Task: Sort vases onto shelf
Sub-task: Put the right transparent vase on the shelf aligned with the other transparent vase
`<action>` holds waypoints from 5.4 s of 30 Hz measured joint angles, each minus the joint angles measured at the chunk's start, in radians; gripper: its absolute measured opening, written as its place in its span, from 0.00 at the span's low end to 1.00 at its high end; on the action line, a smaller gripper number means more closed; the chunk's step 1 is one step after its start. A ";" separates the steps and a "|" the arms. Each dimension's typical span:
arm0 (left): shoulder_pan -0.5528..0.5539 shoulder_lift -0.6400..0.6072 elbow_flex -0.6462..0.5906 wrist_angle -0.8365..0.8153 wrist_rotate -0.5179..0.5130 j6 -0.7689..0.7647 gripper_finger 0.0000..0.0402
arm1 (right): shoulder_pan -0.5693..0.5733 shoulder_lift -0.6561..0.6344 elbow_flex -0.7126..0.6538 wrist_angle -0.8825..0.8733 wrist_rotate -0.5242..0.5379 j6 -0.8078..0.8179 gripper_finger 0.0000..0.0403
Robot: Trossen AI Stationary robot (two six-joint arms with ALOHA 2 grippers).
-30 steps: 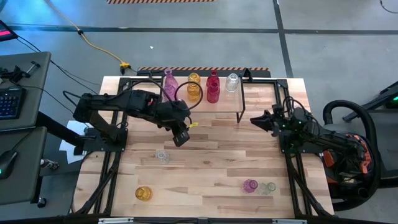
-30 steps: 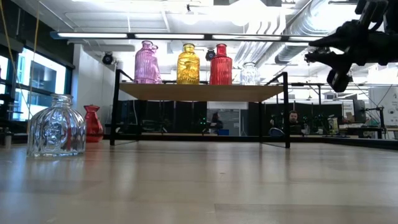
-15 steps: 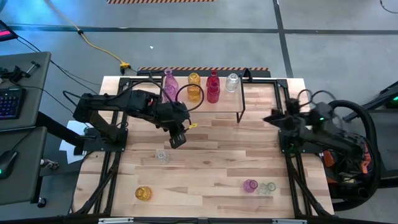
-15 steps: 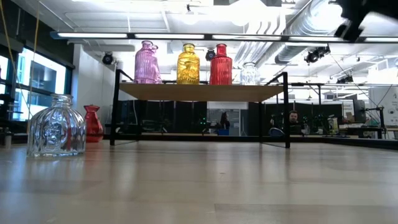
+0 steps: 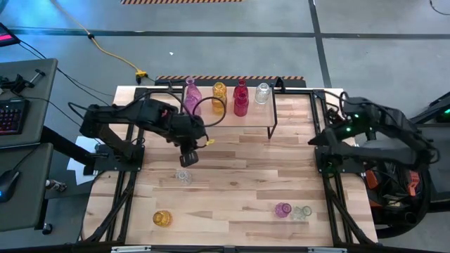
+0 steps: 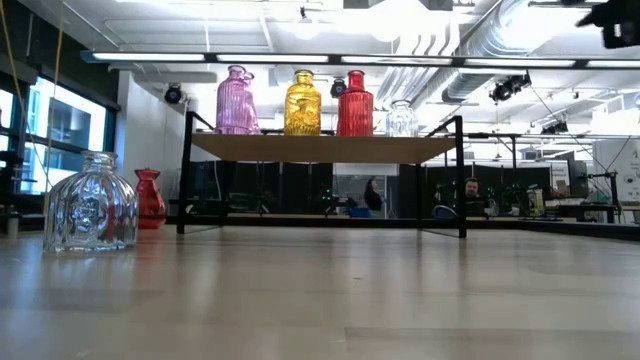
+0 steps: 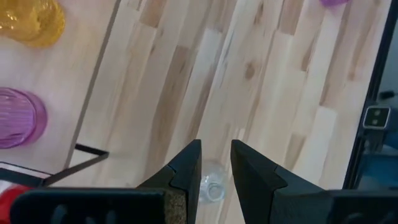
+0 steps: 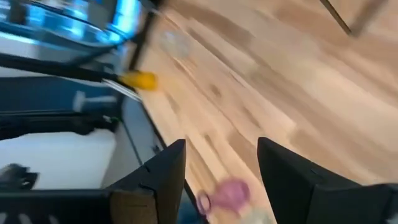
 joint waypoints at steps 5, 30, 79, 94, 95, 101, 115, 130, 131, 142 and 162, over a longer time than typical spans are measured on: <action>-0.004 -0.018 0.000 -0.035 0.006 0.018 0.19 | 0.029 0.123 0.085 -0.193 0.004 0.049 0.45; -0.132 -0.129 -0.001 -0.096 -0.069 -0.028 0.19 | 0.917 0.440 0.025 0.020 0.277 0.752 0.45; -0.131 -0.127 -0.001 -0.088 -0.069 0.043 0.19 | 1.325 0.783 0.046 0.160 0.384 1.201 0.45; -0.131 -0.126 -0.001 -0.087 -0.077 0.043 0.19 | 1.315 0.885 0.045 0.150 0.337 1.202 0.44; -0.131 -0.126 -0.001 -0.087 -0.083 0.043 0.19 | 1.315 0.892 0.045 0.150 0.332 1.202 0.44; -0.131 -0.126 -0.001 -0.087 -0.092 0.043 0.19 | 1.315 0.900 0.045 0.162 0.341 1.237 0.27; -0.131 -0.126 -0.001 -0.087 -0.092 0.043 0.19 | 1.306 0.901 0.143 0.057 0.341 1.243 0.02; -0.131 -0.126 -0.001 -0.088 -0.092 0.076 0.19 | 1.151 0.881 0.576 -0.394 0.434 1.074 0.01; -0.131 -0.126 -0.001 -0.088 -0.092 0.077 0.19 | 1.130 0.878 0.603 -0.397 0.462 1.053 0.01; -0.101 -0.126 -0.001 -0.088 -0.095 0.078 0.19 | 0.758 0.853 0.738 -0.403 0.543 0.521 0.01; -0.006 -0.126 -0.001 -0.088 -0.095 0.042 0.19 | 0.010 0.920 0.994 -0.401 0.379 -0.390 0.01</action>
